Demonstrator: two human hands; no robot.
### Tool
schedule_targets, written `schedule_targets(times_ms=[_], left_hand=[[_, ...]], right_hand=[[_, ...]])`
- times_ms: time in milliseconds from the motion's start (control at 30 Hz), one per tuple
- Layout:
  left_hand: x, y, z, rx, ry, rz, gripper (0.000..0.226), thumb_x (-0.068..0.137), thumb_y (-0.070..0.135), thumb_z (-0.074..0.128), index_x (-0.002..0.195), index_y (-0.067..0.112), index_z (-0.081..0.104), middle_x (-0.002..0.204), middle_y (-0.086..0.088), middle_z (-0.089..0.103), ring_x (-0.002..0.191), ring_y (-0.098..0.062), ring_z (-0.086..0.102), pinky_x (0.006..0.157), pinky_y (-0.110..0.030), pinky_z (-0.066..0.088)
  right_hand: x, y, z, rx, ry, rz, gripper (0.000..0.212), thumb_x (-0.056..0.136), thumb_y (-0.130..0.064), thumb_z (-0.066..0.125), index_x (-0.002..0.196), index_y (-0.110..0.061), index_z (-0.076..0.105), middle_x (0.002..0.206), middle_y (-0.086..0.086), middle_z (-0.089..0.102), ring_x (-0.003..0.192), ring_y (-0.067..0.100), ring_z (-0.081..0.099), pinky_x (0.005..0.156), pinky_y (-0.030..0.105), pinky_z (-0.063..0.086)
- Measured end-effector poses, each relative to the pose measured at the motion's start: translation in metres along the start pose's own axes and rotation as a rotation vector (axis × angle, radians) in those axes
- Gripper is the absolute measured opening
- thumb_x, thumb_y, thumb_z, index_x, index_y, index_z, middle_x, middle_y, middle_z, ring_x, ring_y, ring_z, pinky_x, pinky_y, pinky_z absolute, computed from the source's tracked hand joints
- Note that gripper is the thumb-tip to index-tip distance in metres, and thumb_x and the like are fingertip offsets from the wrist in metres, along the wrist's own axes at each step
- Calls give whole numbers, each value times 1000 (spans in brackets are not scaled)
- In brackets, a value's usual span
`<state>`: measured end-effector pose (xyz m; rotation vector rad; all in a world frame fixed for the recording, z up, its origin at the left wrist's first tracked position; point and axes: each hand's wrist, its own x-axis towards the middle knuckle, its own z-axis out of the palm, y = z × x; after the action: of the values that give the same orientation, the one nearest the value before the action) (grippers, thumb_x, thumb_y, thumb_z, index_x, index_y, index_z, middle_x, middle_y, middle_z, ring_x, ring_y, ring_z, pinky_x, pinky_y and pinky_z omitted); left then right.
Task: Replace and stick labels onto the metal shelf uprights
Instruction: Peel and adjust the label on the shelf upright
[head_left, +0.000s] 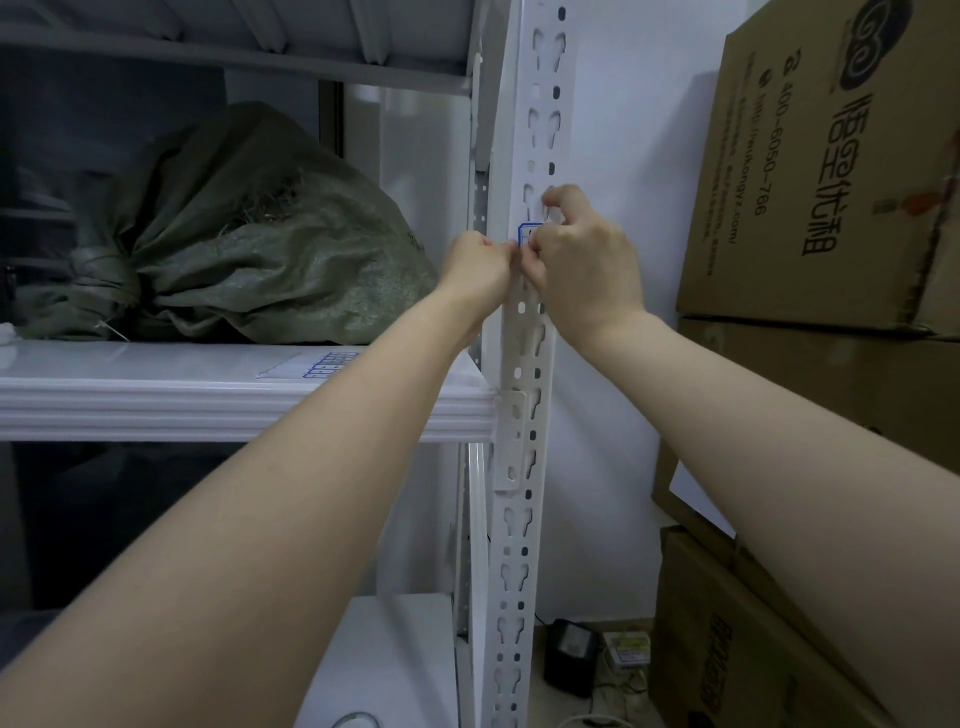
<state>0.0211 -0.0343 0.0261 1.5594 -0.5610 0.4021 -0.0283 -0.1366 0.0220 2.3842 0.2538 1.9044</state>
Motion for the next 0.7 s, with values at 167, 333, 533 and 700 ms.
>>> schedule_targets(times_ms=[167, 333, 533, 700], left_hand=[[2, -1, 1, 0, 12, 8, 30, 74, 36, 50, 88, 9, 53, 94, -19, 63, 91, -32, 65, 94, -56, 51], [4, -5, 1, 10, 45, 22, 27, 82, 32, 51, 88, 6, 56, 99, -21, 67, 96, -39, 66, 93, -57, 51], [6, -8, 1, -7, 49, 29, 40, 78, 36, 51, 91, -1, 60, 105, -28, 67, 99, -40, 66, 90, -56, 53], [9, -10, 1, -4, 58, 33, 41, 86, 34, 52, 99, -4, 60, 106, -26, 67, 98, -40, 65, 89, -55, 54]], right_hand=[[7, 1, -6, -53, -91, 19, 20, 92, -11, 51, 96, 5, 63, 117, 13, 55, 82, 36, 61, 70, 42, 53], [-2, 10, -4, 31, 0, -39, 26, 88, -24, 56, 90, 0, 68, 109, 8, 60, 72, 33, 62, 64, 42, 54], [-6, 5, 0, 8, 123, -39, 16, 83, -20, 65, 78, -5, 68, 109, 6, 63, 62, 30, 60, 51, 36, 52], [-8, 5, 6, -40, 183, -50, 14, 80, -22, 67, 72, -10, 67, 108, 3, 64, 59, 25, 58, 44, 32, 49]])
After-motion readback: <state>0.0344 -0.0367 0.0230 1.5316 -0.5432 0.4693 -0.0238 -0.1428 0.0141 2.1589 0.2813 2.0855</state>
